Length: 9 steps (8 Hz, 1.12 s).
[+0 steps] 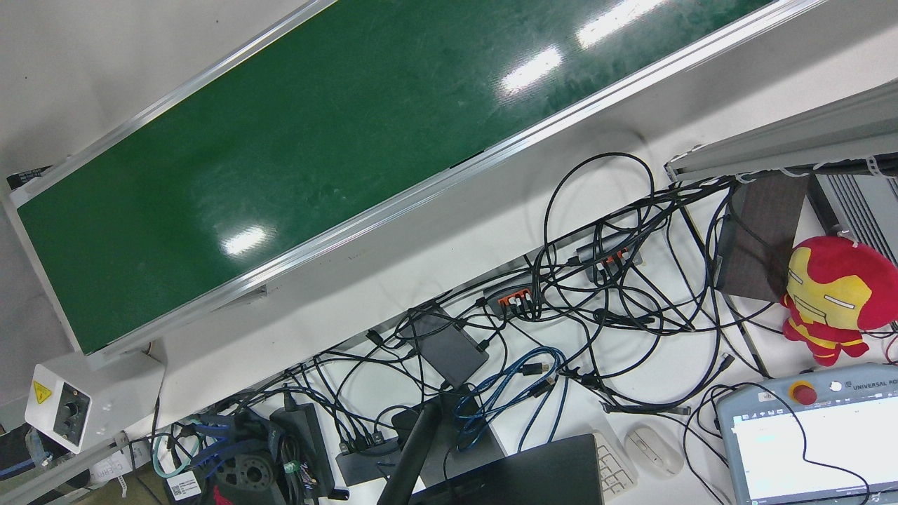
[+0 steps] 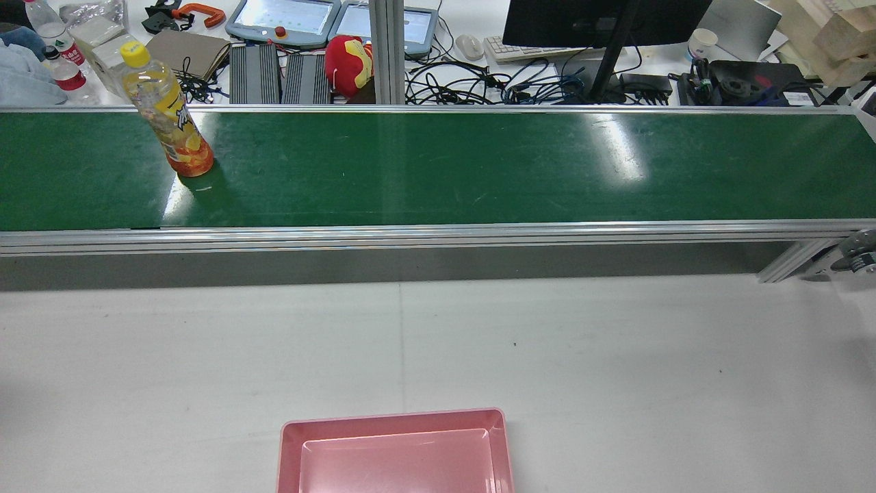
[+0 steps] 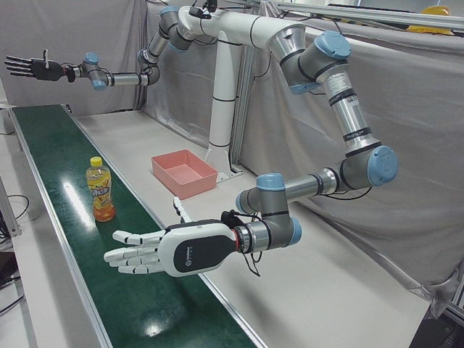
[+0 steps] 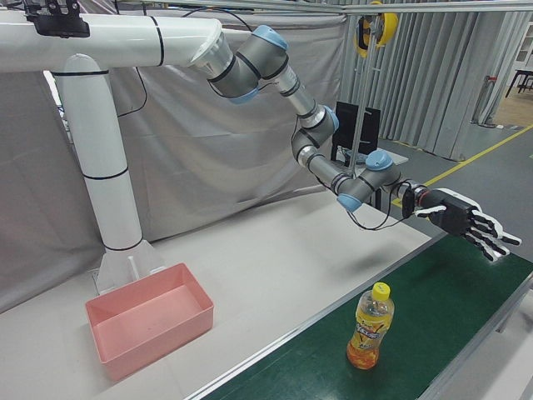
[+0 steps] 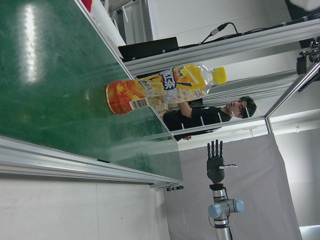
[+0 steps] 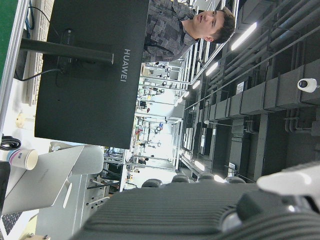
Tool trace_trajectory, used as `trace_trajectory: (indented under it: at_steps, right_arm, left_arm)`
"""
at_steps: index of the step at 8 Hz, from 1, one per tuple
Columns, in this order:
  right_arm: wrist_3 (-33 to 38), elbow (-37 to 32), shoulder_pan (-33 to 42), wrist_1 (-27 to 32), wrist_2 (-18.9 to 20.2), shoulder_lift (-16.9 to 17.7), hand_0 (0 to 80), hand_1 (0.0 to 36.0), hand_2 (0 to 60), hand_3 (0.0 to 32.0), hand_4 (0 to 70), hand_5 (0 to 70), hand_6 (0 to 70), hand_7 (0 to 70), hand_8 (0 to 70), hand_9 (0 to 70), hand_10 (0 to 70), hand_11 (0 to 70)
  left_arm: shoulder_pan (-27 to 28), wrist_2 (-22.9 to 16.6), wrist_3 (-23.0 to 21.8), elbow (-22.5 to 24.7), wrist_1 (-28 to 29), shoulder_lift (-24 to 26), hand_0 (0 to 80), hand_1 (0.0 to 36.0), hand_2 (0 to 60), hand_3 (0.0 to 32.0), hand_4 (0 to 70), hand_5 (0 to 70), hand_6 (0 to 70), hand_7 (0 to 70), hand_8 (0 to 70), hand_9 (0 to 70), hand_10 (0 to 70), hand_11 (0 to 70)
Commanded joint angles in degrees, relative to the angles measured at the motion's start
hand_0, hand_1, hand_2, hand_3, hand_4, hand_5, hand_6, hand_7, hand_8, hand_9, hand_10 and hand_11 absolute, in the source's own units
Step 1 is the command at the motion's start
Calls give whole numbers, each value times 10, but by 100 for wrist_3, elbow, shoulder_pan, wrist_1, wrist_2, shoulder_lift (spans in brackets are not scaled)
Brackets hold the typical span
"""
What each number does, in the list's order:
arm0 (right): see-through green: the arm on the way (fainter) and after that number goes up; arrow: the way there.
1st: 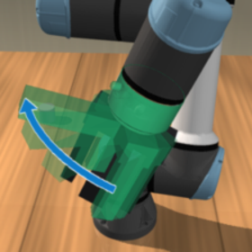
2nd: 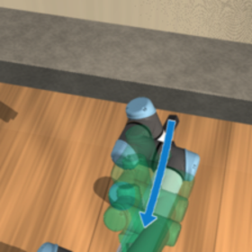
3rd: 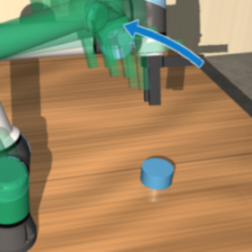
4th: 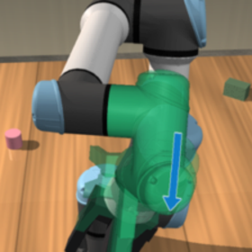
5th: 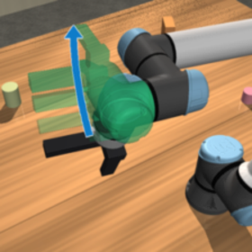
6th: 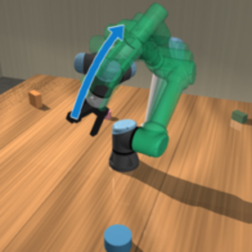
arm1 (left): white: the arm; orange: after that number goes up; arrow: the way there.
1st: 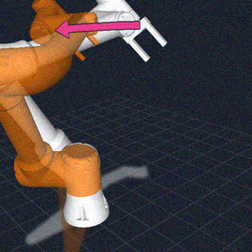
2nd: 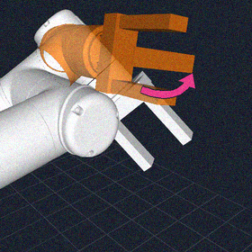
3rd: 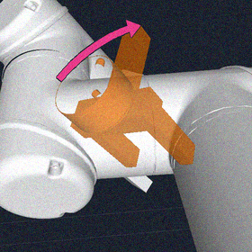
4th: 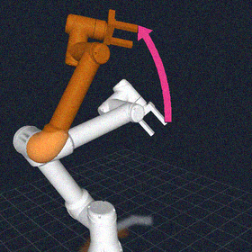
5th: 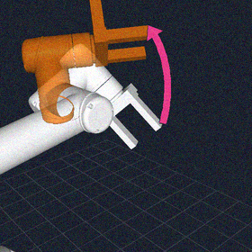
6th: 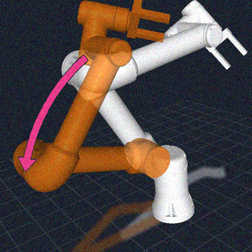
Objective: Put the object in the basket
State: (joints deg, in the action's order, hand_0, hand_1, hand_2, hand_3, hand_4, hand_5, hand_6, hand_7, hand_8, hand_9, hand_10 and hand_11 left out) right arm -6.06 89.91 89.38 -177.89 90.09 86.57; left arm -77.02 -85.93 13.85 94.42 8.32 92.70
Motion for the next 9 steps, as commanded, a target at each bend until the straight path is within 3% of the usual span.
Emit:
trace_trajectory:
  at_steps: [1,3,6,7,9]
  right_arm:
    - [0,0,0,0,0,0,0,0,0,0,0,0,0,0,0,0,0,0]
    - [0,0,0,0,0,0,0,0,0,0,0,0,0,0,0,0,0,0]
    - [0,0,0,0,0,0,0,0,0,0,0,0,0,0,0,0,0,0]
    - [0,0,0,0,0,0,0,0,0,0,0,0,0,0,0,0,0,0]
    - [0,0,0,0,0,0,0,0,0,0,0,0,0,0,0,0,0,0]
  left_arm:
    - [510,163,170,120,-180,246,552,158,0,26,0,265,0,28,85,99,93,157]
    - [731,347,380,453,-768,564,562,161,0,26,0,272,0,30,83,95,95,160]
    - [1967,1890,435,560,-858,565,558,166,0,40,0,275,0,29,85,98,95,160]
    - [2189,2017,444,534,-937,643,554,161,0,50,0,276,0,29,87,101,94,158]
    - [2209,2018,575,499,-1191,889,539,158,0,38,0,282,0,30,84,100,96,160]
